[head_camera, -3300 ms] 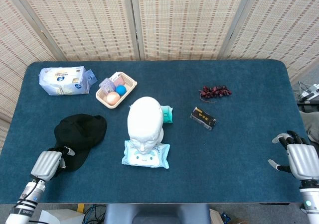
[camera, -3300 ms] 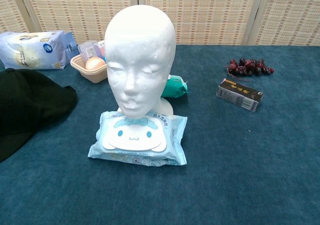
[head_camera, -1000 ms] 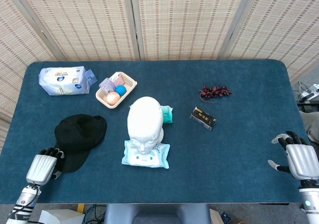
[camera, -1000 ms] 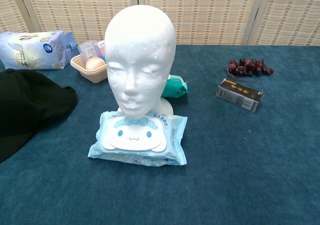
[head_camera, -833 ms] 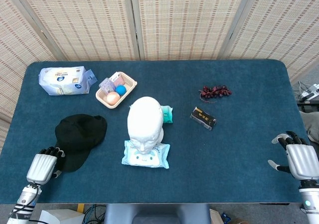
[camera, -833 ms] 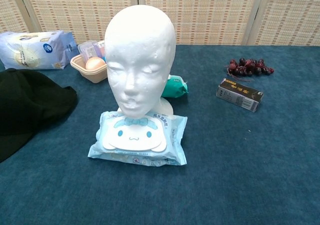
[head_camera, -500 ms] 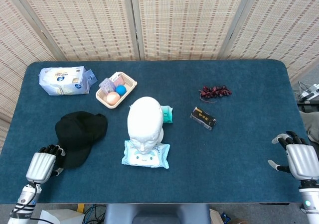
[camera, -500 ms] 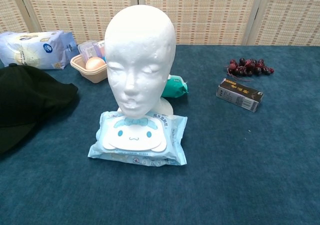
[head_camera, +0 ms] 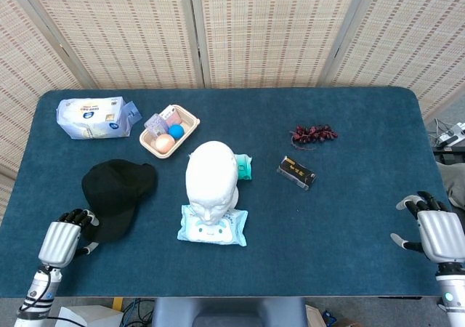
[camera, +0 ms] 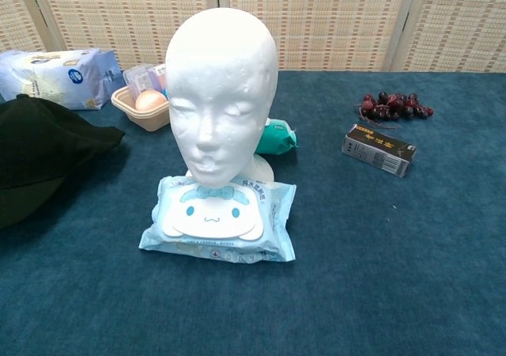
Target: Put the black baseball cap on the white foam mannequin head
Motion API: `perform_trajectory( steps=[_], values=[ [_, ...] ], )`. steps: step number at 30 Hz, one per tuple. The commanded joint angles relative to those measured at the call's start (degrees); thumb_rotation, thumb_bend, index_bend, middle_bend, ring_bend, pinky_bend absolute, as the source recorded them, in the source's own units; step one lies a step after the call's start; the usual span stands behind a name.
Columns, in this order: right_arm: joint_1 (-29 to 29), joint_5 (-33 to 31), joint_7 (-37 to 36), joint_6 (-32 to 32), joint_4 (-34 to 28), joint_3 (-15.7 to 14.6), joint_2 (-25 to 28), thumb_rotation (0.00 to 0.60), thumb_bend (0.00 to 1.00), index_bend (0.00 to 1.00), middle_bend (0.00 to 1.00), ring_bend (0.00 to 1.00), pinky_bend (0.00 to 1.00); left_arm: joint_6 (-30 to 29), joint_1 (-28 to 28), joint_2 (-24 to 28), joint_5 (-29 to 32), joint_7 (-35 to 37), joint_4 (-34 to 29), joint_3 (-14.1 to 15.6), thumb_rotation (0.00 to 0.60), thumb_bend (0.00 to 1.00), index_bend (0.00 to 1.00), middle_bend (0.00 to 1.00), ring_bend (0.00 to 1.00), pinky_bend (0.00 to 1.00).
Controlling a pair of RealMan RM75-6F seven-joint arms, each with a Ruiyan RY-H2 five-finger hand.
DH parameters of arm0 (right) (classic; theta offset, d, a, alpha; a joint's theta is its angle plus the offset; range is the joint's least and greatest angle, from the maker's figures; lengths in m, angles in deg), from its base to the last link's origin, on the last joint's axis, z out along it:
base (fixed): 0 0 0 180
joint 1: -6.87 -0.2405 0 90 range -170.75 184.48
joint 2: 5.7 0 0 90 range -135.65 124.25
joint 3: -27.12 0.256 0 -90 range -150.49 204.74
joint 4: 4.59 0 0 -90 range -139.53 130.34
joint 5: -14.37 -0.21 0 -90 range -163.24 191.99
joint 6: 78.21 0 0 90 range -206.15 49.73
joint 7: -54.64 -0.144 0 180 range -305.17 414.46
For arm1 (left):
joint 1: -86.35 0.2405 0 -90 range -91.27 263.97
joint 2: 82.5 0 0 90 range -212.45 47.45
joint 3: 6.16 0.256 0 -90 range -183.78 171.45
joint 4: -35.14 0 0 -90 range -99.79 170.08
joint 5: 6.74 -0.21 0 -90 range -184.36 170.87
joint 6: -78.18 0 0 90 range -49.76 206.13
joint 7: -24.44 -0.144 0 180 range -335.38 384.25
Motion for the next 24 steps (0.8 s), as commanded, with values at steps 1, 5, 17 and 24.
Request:
perform_trajectory(
  steps=[1, 5, 17, 24],
  values=[
    [0.0, 0.0, -0.1, 0.0, 0.0, 0.0, 0.0, 0.6, 0.05, 0.39, 0.32, 0.17, 0.28, -2.0, -0.3, -1.3, -0.4, 1.2, 2.1, -0.6, 0.6, 0.06, 0.5, 0.43, 0.34, 0.43],
    [0.0, 0.1, -0.1, -0.1, 0.0, 0.0, 0.0, 0.6, 0.05, 0.39, 0.32, 0.17, 0.28, -3.5, -0.5, -2.8, -0.4, 2.7, 4.9, -1.0, 0.6, 0.1, 0.51, 0.44, 0.35, 0.44],
    [0.0, 0.1, -0.1, 0.0, 0.0, 0.0, 0.0, 0.6, 0.05, 0.39, 0.32, 0.17, 0.28, -5.2, -1.0, -5.2, 0.7, 4.5, 8.4, -2.3, 0.6, 0.22, 0.52, 0.45, 0.35, 0.44],
    [0.0, 0.1, -0.2, -0.1, 0.0, 0.0, 0.1, 0.6, 0.05, 0.39, 0.32, 0.17, 0.28, -5.5, -1.1, -6.5, 2.1, 4.6, 9.3, -3.4, 0.6, 0.23, 0.53, 0.47, 0.36, 0.45]
  ],
)
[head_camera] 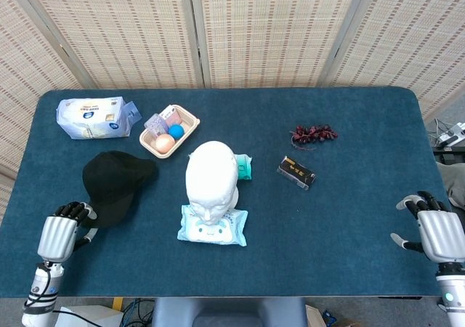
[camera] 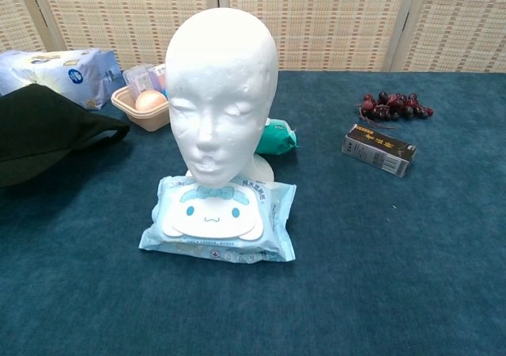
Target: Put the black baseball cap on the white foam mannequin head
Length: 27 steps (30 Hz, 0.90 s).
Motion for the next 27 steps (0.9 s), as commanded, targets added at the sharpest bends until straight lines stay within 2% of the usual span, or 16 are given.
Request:
perform_trajectory(
  steps=[1, 6, 13, 27],
  values=[
    [0.0, 0.0, 0.0, 0.0, 0.0, 0.0, 0.0, 0.6, 0.05, 0.39, 0.32, 0.17, 0.28, 0.0, 0.0, -0.4, 0.5, 0.0, 0.1, -0.4, 0.6, 0.23, 0.53, 0.47, 0.36, 0.46],
    [0.0, 0.0, 0.0, 0.0, 0.0, 0.0, 0.0, 0.6, 0.05, 0.39, 0.32, 0.17, 0.28, -0.9, -0.2, -1.1, 1.2, -0.1, 0.5, -1.2, 0.6, 0.23, 0.54, 0.48, 0.37, 0.47],
    [0.0, 0.0, -0.1, 0.0, -0.1, 0.0, 0.1, 0.6, 0.05, 0.39, 0.32, 0.17, 0.28, -1.2, -0.3, -1.9, 1.8, -0.1, 1.2, -1.7, 0.6, 0.23, 0.62, 0.48, 0.37, 0.48],
    [0.0, 0.0, -0.4, 0.0, -0.1, 0.0, 0.2, 0.6, 0.05, 0.39, 0.32, 0.17, 0.28, -0.7, -0.7, -1.6, 2.0, 0.4, 0.1, -1.4, 0.6, 0.24, 0.63, 0.48, 0.38, 0.48]
  ],
)
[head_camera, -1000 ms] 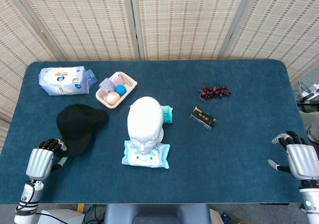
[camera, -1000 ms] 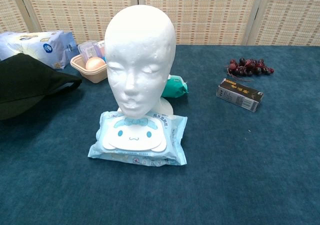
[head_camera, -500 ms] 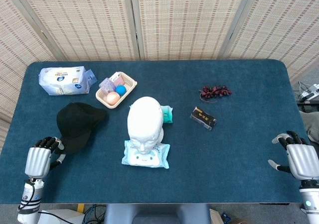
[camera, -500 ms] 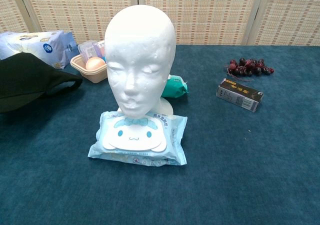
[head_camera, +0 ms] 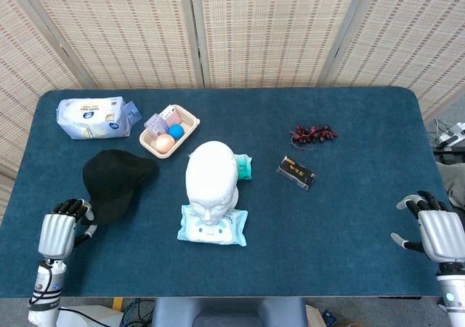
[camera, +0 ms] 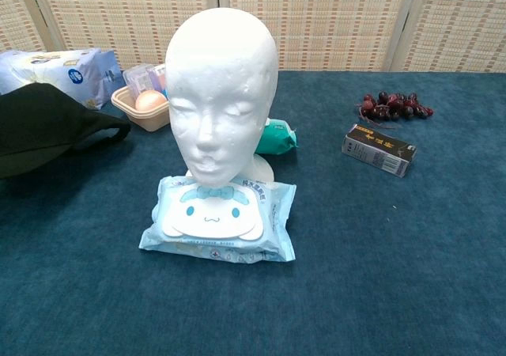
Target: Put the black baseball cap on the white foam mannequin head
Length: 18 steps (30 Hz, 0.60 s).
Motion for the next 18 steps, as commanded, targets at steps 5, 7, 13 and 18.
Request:
perform_trajectory(
  steps=[5, 7, 13, 18],
  values=[
    [0.0, 0.0, -0.1, -0.1, 0.0, 0.0, 0.0, 0.6, 0.05, 0.39, 0.32, 0.17, 0.28, -0.1, -0.1, 0.2, -0.1, 0.5, -0.3, 0.2, 0.6, 0.29, 0.65, 0.48, 0.38, 0.48],
    [0.0, 0.0, -0.1, -0.1, 0.0, 0.0, 0.0, 0.6, 0.05, 0.39, 0.32, 0.17, 0.28, 0.1, -0.1, 0.3, -0.1, 0.6, -0.4, 0.3, 0.6, 0.31, 0.65, 0.48, 0.38, 0.48],
    [0.1, 0.1, -0.1, -0.1, 0.0, 0.0, 0.0, 0.6, 0.05, 0.39, 0.32, 0.17, 0.28, 1.3, 0.0, 0.8, -0.3, 0.5, -0.9, 1.0, 0.6, 0.37, 0.63, 0.47, 0.37, 0.48],
    [0.1, 0.1, -0.2, -0.2, 0.0, 0.0, 0.1, 0.6, 0.05, 0.39, 0.32, 0.17, 0.28, 1.9, 0.0, 1.3, -0.3, 0.3, -1.7, 1.3, 0.6, 0.43, 0.61, 0.47, 0.36, 0.48]
  ],
)
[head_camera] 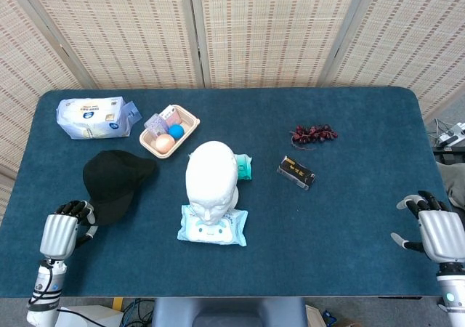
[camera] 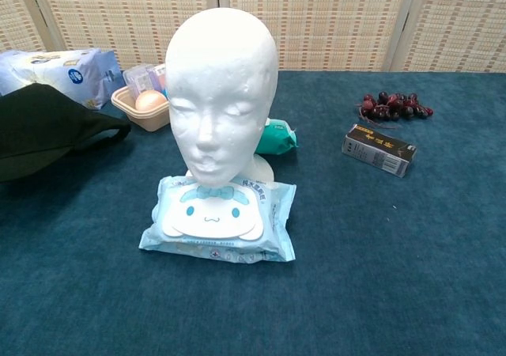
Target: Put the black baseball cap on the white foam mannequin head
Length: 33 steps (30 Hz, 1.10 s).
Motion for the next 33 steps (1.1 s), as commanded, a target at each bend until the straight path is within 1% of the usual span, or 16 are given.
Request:
perform_trajectory(
  steps=[1, 3, 8, 10, 21, 26, 33],
  values=[
    [0.0, 0.0, 0.0, 0.0, 0.0, 0.0, 0.0, 0.6, 0.05, 0.39, 0.32, 0.17, 0.28, 0.2, 0.0, 0.2, 0.0, 0.0, -0.4, 0.1, 0.6, 0.45, 0.61, 0.47, 0.36, 0.48],
    [0.0, 0.0, 0.0, 0.0, 0.0, 0.0, 0.0, 0.6, 0.05, 0.39, 0.32, 0.17, 0.28, 0.2, 0.0, 0.4, 0.0, 0.0, -0.7, 0.1, 0.6, 0.47, 0.61, 0.47, 0.36, 0.48],
    [-0.1, 0.0, 0.1, 0.1, 0.1, 0.0, 0.0, 0.6, 0.05, 0.39, 0.32, 0.17, 0.28, -0.7, 0.1, 0.6, -0.1, 0.6, -1.0, 0.0, 0.6, 0.56, 0.62, 0.47, 0.37, 0.48],
    [-0.1, -0.1, 0.1, 0.2, 0.1, 0.0, -0.1, 0.6, 0.05, 0.39, 0.32, 0.17, 0.28, -1.6, 0.1, 0.6, -0.4, 1.1, -0.9, -0.1, 0.6, 0.58, 0.62, 0.47, 0.37, 0.48],
    [-0.5, -0.3, 0.2, 0.8, 0.3, 0.1, -0.3, 0.6, 0.05, 0.39, 0.32, 0.17, 0.28, -7.8, 0.3, 1.6, -2.3, 0.8, -0.5, -0.3, 0.6, 0.6, 0.64, 0.48, 0.37, 0.48],
    [-0.5, -0.4, 0.4, 0.9, 0.4, 0.1, -0.3, 0.6, 0.05, 0.39, 0.32, 0.17, 0.28, -11.1, 0.2, 2.7, -3.5, -1.3, -0.3, -0.4, 0.6, 0.6, 0.64, 0.49, 0.37, 0.48],
    [0.0, -0.2, 0.3, -0.1, 0.1, 0.1, -0.1, 0.6, 0.05, 0.39, 0.32, 0.17, 0.28, -14.4, -0.6, 5.0, -6.1, -5.2, 0.3, 0.6, 0.6, 0.6, 0.64, 0.49, 0.37, 0.48]
  ],
)
